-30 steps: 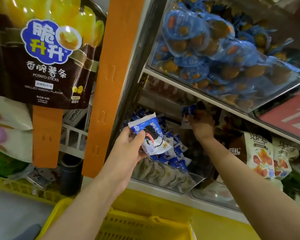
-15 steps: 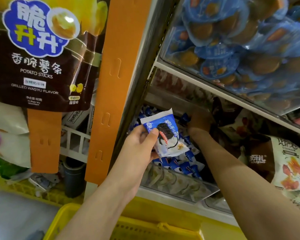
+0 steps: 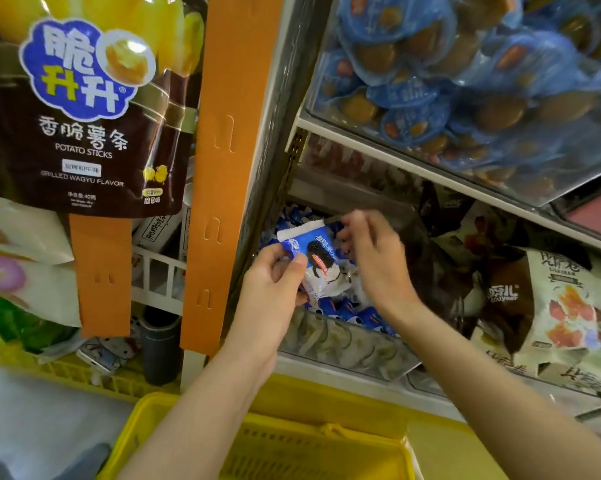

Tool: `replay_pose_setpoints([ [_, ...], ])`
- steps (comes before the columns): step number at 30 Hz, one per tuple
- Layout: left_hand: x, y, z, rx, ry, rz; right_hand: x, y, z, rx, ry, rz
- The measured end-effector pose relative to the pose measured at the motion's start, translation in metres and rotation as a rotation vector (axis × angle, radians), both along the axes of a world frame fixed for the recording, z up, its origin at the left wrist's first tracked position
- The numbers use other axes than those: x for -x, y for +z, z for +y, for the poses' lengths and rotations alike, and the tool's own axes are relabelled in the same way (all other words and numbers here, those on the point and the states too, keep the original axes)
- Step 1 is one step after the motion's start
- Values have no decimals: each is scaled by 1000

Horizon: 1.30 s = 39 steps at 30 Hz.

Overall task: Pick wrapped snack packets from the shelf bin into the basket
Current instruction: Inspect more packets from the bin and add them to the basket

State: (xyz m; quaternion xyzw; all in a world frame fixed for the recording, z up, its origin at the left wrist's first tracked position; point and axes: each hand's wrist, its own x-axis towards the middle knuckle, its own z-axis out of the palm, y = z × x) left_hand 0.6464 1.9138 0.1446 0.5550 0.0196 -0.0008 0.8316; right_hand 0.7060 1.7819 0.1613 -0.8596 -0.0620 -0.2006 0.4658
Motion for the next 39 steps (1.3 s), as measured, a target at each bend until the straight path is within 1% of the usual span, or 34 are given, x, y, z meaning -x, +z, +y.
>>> replay_pose_setpoints([
  [2,4,0,2,-16,24,-34,34,-4,8,111,130,49],
  [4,10,-3,4,-57,34,-69,54,-8,11,245,167,95],
  [5,12,-5,5,-100,44,-91,59,-8,11,238,172,130],
  [9,19,-9,11,-258,75,-176,68,-4,14,71,269,239],
  [15,21,-11,16,-408,101,-261,76,-3,16,14,284,273],
  [17,21,-12,16,-383,124,-252,77,-3,18,-14,271,263],
  [19,21,-10,16,-242,96,-164,78,-5,19,-26,206,218],
  [21,22,-6,13,-61,-2,-78,78,-5,20,-3,136,157],
  [22,22,-4,11,-21,-42,-69,78,-4,21,20,115,135],
  [24,22,-4,9,-31,-57,-76,77,-3,22,84,101,124],
  [26,21,-2,9,-48,-4,-69,77,-2,21,114,129,139],
  [29,20,-1,9,-23,17,-59,79,1,18,103,195,161],
  [31,19,-2,8,-46,-5,-90,80,4,14,65,226,176],
  [33,18,-3,5,-130,-2,-152,78,8,7,-3,243,202],
  [34,16,-4,5,-217,22,-194,76,11,2,-26,227,203],
  [35,15,-7,5,-333,50,-237,70,14,-3,-41,186,194],
  [37,12,-12,7,-618,95,-336,51,22,-15,-40,30,176],
  [39,10,-18,10,-912,109,-460,23,28,-26,64,-150,188],
])
